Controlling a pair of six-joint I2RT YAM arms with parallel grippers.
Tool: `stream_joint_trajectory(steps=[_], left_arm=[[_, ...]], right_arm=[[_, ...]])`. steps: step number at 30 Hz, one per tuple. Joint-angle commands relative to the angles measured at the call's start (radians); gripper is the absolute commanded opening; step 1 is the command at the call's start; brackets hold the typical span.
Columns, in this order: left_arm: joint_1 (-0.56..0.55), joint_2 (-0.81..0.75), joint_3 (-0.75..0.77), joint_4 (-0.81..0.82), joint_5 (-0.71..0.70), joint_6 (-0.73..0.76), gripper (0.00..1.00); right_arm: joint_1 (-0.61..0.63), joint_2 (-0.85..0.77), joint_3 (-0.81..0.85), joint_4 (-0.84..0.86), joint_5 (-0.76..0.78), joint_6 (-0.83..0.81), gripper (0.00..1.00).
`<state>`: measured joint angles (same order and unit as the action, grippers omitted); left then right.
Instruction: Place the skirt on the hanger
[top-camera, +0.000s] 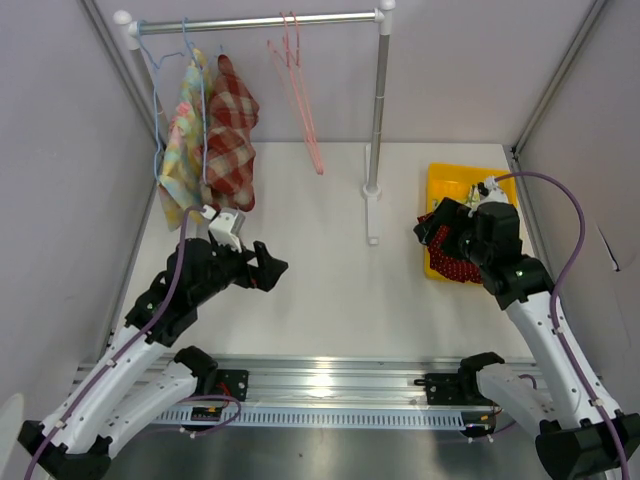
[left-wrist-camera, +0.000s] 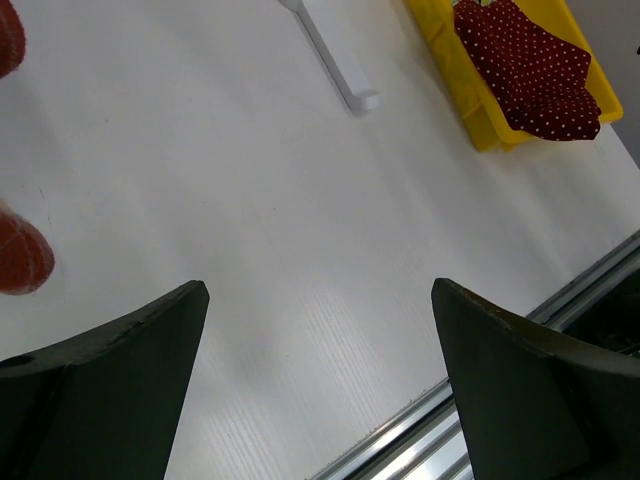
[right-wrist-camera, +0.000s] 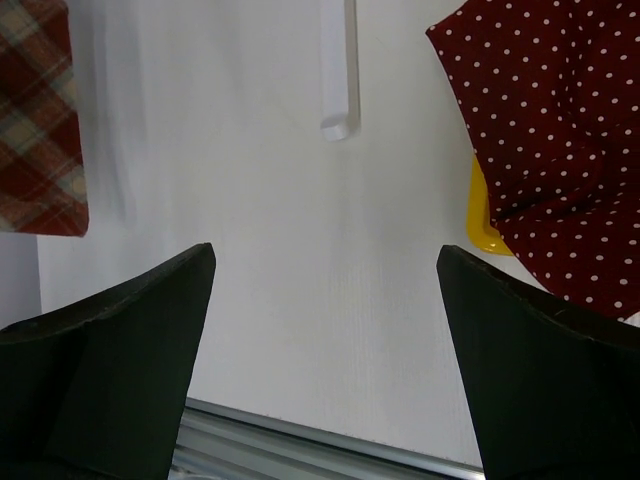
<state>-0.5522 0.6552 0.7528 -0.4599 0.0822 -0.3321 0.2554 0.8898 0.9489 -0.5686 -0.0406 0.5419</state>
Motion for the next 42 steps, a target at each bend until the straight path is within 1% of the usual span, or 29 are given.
stream_joint_trajectory(steps=[1,5,10,14,15,17,18,21,23,25,27,29,30,32,33,36,38,39,40,41,42], left_arm=[[0.001,-0.014,-0.009,0.043,0.008,0.002,0.99],[0.000,-0.006,-0.012,0.050,0.030,0.002,0.99],[0.001,-0.002,-0.015,0.044,0.039,0.002,0.99],[0.000,0.003,-0.013,0.043,0.036,0.002,0.99],[0.001,0.006,-0.012,0.041,0.039,0.002,0.99],[0.000,0.009,-0.013,0.041,0.039,0.002,0.99],[0.000,0.011,-0.013,0.040,0.040,0.002,0.99],[0.000,0.006,-0.012,0.036,0.041,0.002,0.99],[0.000,0.006,-0.013,0.038,0.042,0.002,0.99],[0.000,0.004,-0.015,0.040,0.042,0.002,1.00],[0.000,0.006,-0.015,0.038,0.045,0.002,0.99],[0.000,0.006,-0.013,0.040,0.048,0.002,0.99],[0.000,0.004,-0.015,0.040,0.048,0.002,0.99],[0.000,0.006,-0.015,0.041,0.051,0.002,1.00],[0.000,0.006,-0.015,0.040,0.051,0.002,0.99],[0.000,0.004,-0.017,0.038,0.051,0.004,1.00],[0.000,0.004,-0.017,0.041,0.056,0.002,0.99],[0.000,0.006,-0.015,0.043,0.057,0.002,0.99],[0.000,0.007,-0.015,0.044,0.059,0.002,0.99],[0.000,0.009,-0.017,0.043,0.059,0.004,0.99],[0.000,0.011,-0.018,0.044,0.060,0.004,0.99]], right_arm=[[-0.005,0.029,0.016,-0.002,0.056,-0.039,0.99],[-0.005,0.106,0.048,-0.019,0.133,-0.060,0.99],[-0.007,0.176,0.056,0.018,0.200,-0.083,0.99],[-0.016,0.319,0.087,0.073,0.220,-0.123,0.98],[-0.024,0.351,0.094,0.090,0.209,-0.138,0.95],[-0.036,0.417,0.117,0.134,0.188,-0.151,0.90],[-0.050,0.485,0.131,0.142,0.173,-0.152,0.85],[-0.064,0.607,0.188,0.162,0.159,-0.157,0.78],[-0.074,0.656,0.229,0.168,0.156,-0.158,0.76],[-0.082,0.711,0.254,0.170,0.134,-0.158,0.71],[-0.082,0.735,0.287,0.165,0.136,-0.163,0.66],[-0.084,0.765,0.318,0.148,0.143,-0.166,0.65],[-0.085,0.774,0.329,0.139,0.149,-0.168,0.60],[-0.087,0.791,0.341,0.128,0.151,-0.169,0.56],[-0.085,0.794,0.344,0.128,0.151,-0.169,0.51],[-0.090,0.799,0.350,0.125,0.151,-0.171,0.41],[-0.093,0.811,0.361,0.105,0.156,-0.175,0.37],[-0.093,0.816,0.367,0.095,0.157,-0.178,0.39],[-0.091,0.814,0.379,0.084,0.157,-0.180,0.45],[-0.090,0.814,0.378,0.076,0.159,-0.181,0.53],[-0.085,0.798,0.369,0.079,0.165,-0.183,0.68]])
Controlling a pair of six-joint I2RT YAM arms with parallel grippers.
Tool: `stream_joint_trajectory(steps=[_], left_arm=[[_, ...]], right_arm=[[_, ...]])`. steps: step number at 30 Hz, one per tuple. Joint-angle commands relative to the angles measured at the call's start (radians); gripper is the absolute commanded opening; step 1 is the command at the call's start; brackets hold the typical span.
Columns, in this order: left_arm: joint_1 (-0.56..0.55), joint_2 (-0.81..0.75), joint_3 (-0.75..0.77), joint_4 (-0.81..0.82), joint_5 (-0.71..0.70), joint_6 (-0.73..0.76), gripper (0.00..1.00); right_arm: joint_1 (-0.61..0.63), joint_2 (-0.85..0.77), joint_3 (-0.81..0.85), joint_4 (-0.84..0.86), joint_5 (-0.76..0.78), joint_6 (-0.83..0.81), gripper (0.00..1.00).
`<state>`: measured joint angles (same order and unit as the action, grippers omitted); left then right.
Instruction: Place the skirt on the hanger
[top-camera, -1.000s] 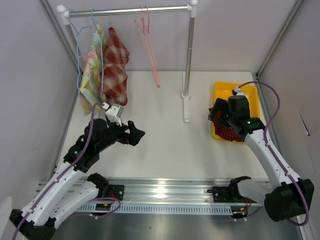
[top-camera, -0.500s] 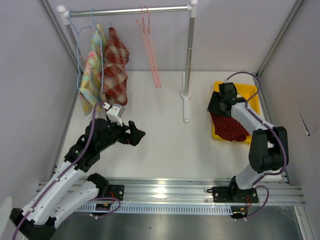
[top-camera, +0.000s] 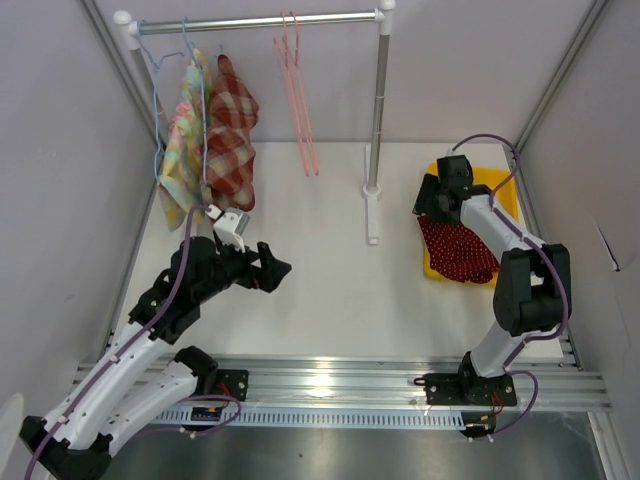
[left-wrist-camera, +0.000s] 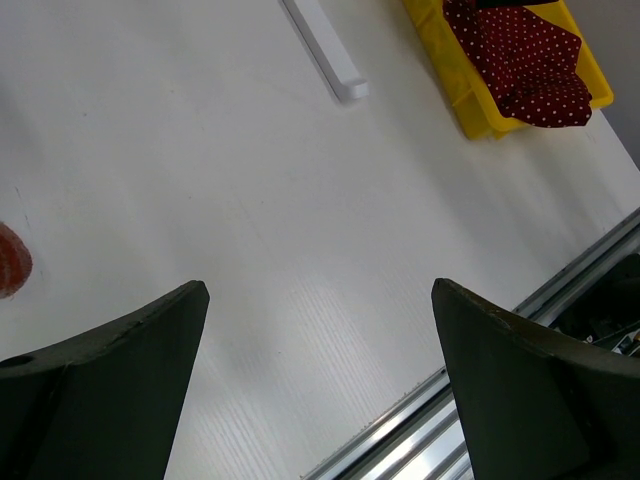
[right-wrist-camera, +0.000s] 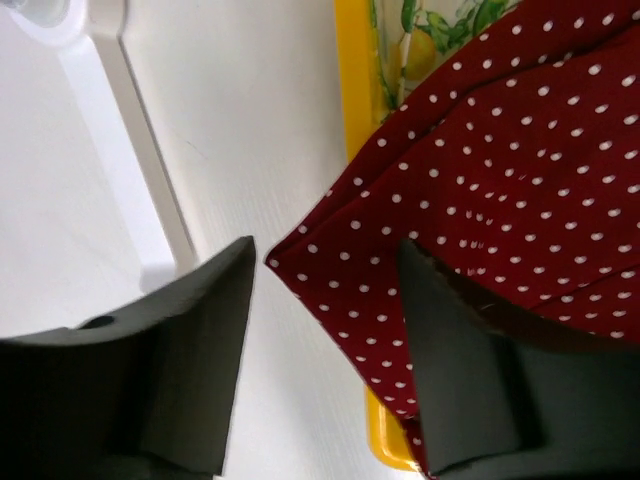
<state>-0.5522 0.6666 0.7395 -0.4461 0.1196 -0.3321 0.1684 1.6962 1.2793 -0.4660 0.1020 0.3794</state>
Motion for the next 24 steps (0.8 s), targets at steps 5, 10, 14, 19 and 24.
stream_joint_trajectory(steps=[5,10,14,19,24], left_arm=[[0.001,0.002,-0.005,0.038,0.026,0.004,0.99],[0.000,0.004,-0.006,0.035,0.028,0.004,0.99],[0.000,-0.001,-0.005,0.032,0.028,0.004,0.99],[-0.002,0.001,-0.006,0.030,0.026,0.004,0.99],[-0.002,0.001,-0.006,0.032,0.025,0.004,0.99]], right_arm=[[0.037,-0.033,-0.005,-0.026,0.111,-0.031,0.77],[0.045,-0.006,-0.023,-0.034,0.128,-0.030,0.62],[0.040,-0.009,-0.026,-0.034,0.130,-0.028,0.49],[0.026,-0.012,-0.005,-0.049,0.125,-0.031,0.28],[0.011,-0.032,0.017,-0.072,0.122,-0.039,0.00]])
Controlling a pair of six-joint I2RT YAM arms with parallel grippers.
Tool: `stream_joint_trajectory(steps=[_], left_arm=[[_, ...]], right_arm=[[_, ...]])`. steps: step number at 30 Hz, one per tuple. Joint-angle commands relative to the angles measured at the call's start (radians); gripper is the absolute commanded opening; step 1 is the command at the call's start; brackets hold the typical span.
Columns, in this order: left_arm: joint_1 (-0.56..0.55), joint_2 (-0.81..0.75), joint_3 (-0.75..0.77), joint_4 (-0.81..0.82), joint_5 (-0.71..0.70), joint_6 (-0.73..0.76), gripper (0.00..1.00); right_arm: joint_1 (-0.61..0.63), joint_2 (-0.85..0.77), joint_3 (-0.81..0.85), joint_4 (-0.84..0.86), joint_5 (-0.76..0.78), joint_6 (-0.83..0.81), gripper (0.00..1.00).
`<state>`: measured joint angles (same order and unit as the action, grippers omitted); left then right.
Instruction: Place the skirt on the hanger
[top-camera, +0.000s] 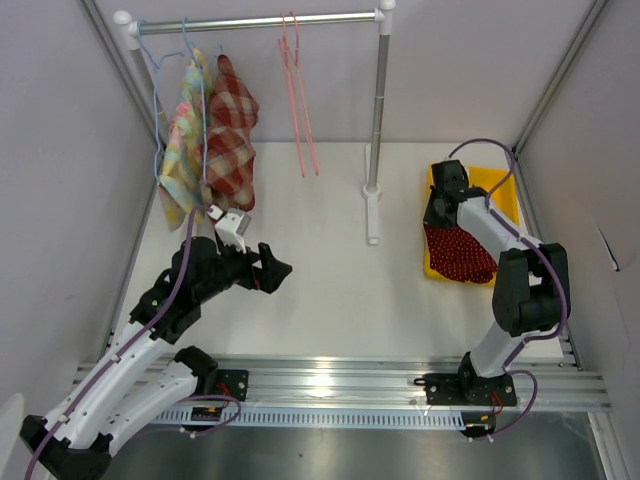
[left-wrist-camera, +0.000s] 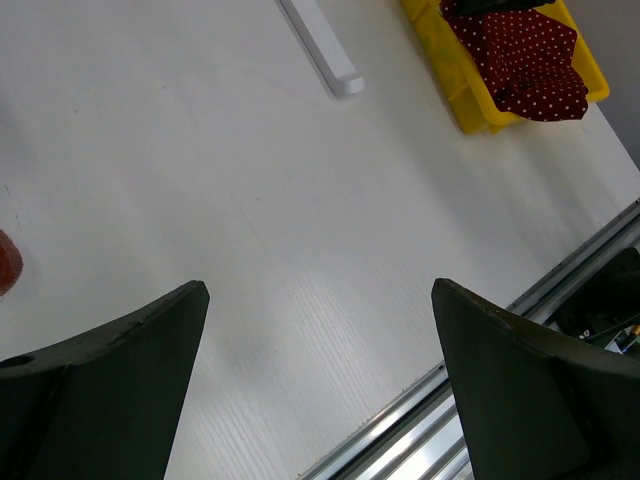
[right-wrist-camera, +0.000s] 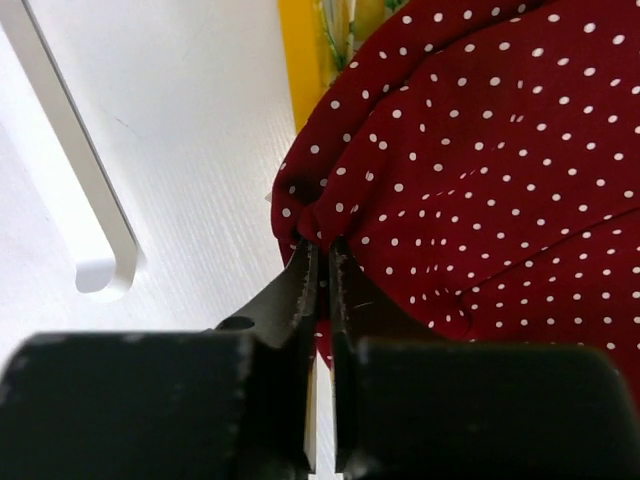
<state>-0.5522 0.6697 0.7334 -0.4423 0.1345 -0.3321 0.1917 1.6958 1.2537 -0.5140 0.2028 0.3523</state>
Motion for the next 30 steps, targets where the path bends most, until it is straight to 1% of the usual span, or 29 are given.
stream_joint_trajectory(steps=[1,7,12,16,18,22,26,27,28,30], left_arm=[[-0.002,-0.002,-0.002,0.028,0.010,0.004,0.99],[0.000,-0.004,0.000,0.028,0.016,0.004,0.99],[0.000,-0.010,0.000,0.030,0.016,0.004,1.00],[-0.002,-0.013,0.000,0.031,0.022,0.005,0.99],[0.000,-0.015,0.001,0.034,0.024,0.005,0.99],[0.000,-0.016,-0.002,0.036,0.025,0.005,0.99],[0.000,-0.022,-0.002,0.037,0.024,0.004,0.99],[0.000,-0.022,0.000,0.037,0.024,-0.001,0.99],[0.000,-0.022,0.000,0.037,0.024,-0.002,0.99],[-0.002,-0.025,-0.003,0.045,0.024,-0.016,0.99]], right_arm=[[-0.014,-0.041,0.055,-0.040,0.021,-0.013,0.00],[-0.032,-0.180,0.151,-0.113,0.014,-0.027,0.00],[-0.014,-0.274,0.323,-0.185,-0.026,-0.047,0.00],[0.038,-0.321,0.449,-0.250,-0.028,-0.062,0.00],[0.081,-0.346,0.510,-0.265,-0.037,-0.072,0.00],[0.161,-0.380,0.582,-0.277,-0.088,-0.069,0.00],[0.274,-0.395,0.595,-0.265,-0.117,-0.042,0.00],[0.303,-0.394,0.589,-0.262,-0.112,-0.039,0.00],[0.360,-0.394,0.583,-0.255,-0.096,-0.029,0.00],[0.411,-0.390,0.541,-0.239,-0.086,-0.019,0.00]])
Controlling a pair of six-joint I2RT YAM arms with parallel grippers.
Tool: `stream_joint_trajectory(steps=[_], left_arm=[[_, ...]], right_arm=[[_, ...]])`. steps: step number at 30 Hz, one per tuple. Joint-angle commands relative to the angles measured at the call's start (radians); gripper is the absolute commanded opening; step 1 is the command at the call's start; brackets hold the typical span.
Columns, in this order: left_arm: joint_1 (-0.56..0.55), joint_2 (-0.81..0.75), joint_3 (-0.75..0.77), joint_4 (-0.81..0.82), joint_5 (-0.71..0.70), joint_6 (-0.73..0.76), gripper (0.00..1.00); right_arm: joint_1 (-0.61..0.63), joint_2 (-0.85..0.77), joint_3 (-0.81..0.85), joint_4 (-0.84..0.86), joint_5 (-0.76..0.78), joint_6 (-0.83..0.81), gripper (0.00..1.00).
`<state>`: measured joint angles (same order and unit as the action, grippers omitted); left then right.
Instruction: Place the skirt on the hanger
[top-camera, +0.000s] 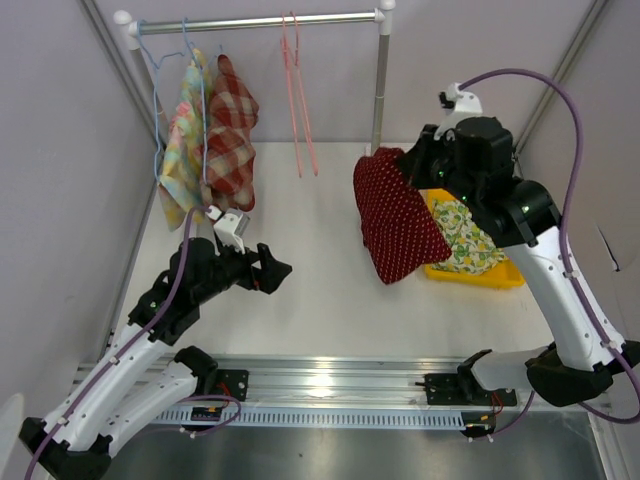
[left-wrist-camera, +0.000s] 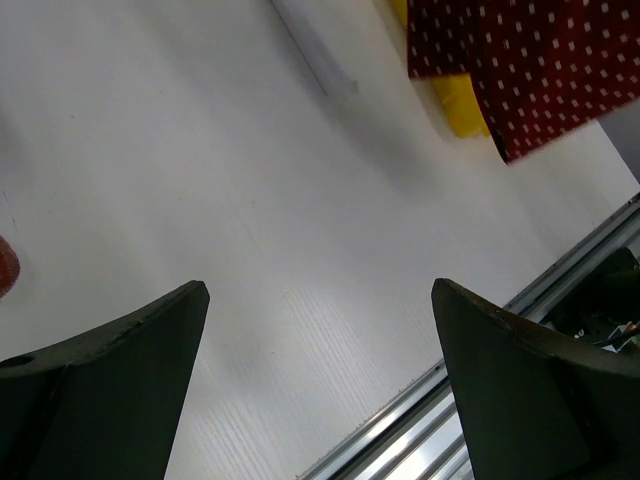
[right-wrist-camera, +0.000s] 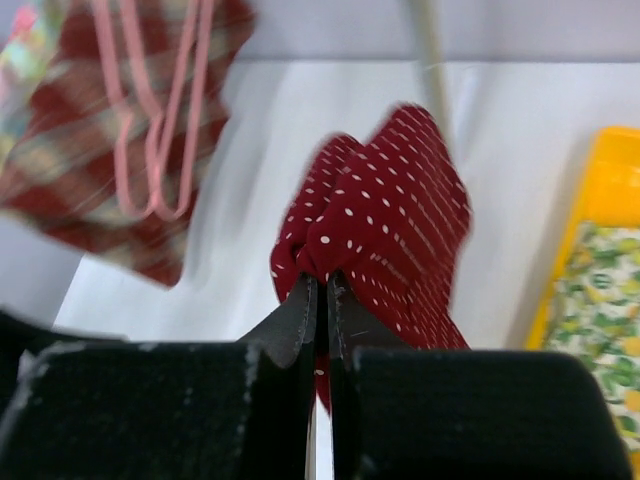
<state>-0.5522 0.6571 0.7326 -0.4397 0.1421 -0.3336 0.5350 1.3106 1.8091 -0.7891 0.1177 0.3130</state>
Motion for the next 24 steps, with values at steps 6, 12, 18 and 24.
stream_joint_trajectory(steps=[6,12,18,24], left_arm=[[-0.002,-0.013,-0.025,0.091,0.060,-0.082,0.99],[-0.002,-0.022,-0.058,0.128,0.065,-0.127,0.97],[0.000,-0.008,-0.047,0.121,0.057,-0.133,0.96],[0.000,0.033,-0.053,0.122,0.037,-0.174,0.95]], right_arm=[[0.181,0.002,-0.154,0.135,-0.128,0.089,0.00],[0.352,0.064,-0.159,0.177,-0.121,0.123,0.00],[0.095,0.067,-0.394,0.273,-0.321,0.216,0.01],[-0.105,0.199,-0.573,0.327,-0.382,0.186,0.38]])
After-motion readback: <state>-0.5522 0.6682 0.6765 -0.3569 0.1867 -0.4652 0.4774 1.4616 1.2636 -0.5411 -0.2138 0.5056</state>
